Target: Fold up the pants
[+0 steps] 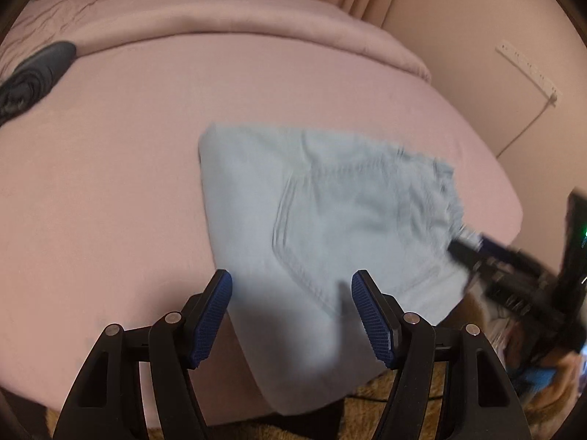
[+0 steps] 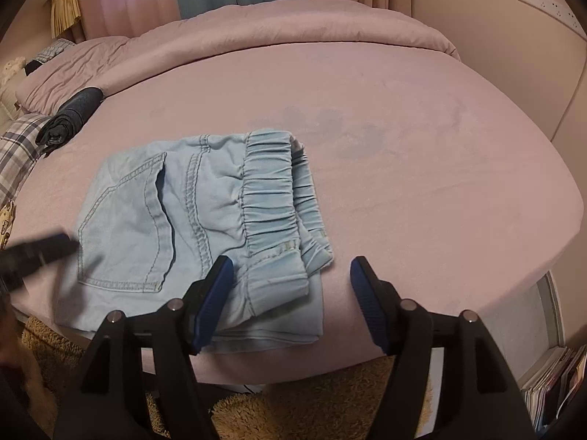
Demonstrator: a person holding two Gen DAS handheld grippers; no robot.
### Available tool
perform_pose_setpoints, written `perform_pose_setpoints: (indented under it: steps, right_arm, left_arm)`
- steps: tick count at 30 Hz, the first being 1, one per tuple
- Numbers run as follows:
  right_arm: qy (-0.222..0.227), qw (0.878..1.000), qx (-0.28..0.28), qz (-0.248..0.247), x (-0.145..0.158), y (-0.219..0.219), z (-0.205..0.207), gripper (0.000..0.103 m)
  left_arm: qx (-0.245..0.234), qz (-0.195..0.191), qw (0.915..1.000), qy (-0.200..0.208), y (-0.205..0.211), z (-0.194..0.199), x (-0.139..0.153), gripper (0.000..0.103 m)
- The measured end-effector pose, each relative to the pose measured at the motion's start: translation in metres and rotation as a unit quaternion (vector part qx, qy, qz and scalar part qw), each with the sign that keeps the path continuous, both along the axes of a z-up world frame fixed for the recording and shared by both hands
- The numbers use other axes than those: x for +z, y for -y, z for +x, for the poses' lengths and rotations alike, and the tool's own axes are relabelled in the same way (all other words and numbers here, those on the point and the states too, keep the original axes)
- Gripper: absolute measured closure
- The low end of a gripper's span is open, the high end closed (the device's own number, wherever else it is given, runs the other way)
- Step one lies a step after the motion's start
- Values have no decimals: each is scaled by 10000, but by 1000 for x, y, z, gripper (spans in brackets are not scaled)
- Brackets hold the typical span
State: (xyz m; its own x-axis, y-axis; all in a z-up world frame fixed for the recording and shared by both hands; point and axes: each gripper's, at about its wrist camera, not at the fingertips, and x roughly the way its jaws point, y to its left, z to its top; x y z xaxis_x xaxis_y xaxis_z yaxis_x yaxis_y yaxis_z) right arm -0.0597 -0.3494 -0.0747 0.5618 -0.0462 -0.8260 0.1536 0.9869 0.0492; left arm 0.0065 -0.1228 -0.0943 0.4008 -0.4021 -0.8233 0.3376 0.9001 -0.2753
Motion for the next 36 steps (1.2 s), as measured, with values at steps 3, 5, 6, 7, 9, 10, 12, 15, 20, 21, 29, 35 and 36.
perform_pose_setpoints:
  steps: [3, 5, 6, 7, 9, 10, 12, 15, 20, 21, 29, 35, 36]
  right_arm:
    - [26, 10000, 60, 18, 3, -2, -2, 37]
    - [57, 9999, 82, -81, 6, -4, -5, 37]
    - [78, 9999, 80, -109, 8, -3, -6, 37]
    - [111, 9999, 68, -113, 10, -3, -8, 37]
    - [169, 9998, 20, -70, 14, -1, -11, 36]
    - [203, 9998, -8, -61, 17, 0, -12, 37]
    - [238, 9997, -16, -67, 19, 1, -12, 36]
    - [231, 9997, 99, -61, 19, -1, -11, 37]
    - [209, 9996, 131, 121, 18, 10, -11, 36]
    - [181, 9998, 53, 111, 18, 15, -10, 30]
    - [130, 9975, -41, 692, 14, 36, 3, 13]
    - [-106, 9909, 246, 1321, -5, 37, 23, 12]
    - [-182, 9897, 245, 1395, -10, 37, 26, 12]
  left_arm:
    - [285, -74, 9991, -293, -6, -2, -20, 33]
    - [420, -241, 9985, -273, -13, -8, -21, 33]
    - [429, -188, 9986, -264, -14, -12, -20, 33]
    - [431, -149, 9987, -247, -14, -15, -21, 33]
    - [426, -69, 9989, -169, -15, -22, -21, 33]
    - [432, -43, 9990, -136, -16, -28, -21, 33]
    - [474, -34, 9988, -101, -19, -34, -22, 33]
    - [502, 2, 9987, -116, -22, -45, -23, 33]
    - [253, 6, 9994, -244, -36, -57, -17, 33]
    - [192, -8, 9994, -270, -41, -60, -15, 33]
    - [653, 64, 9978, 4, -55, -16, 10, 33]
    - [527, -516, 9966, -357, -48, 20, 2, 33]
    - [519, -477, 9964, -462, -45, 26, -3, 33]
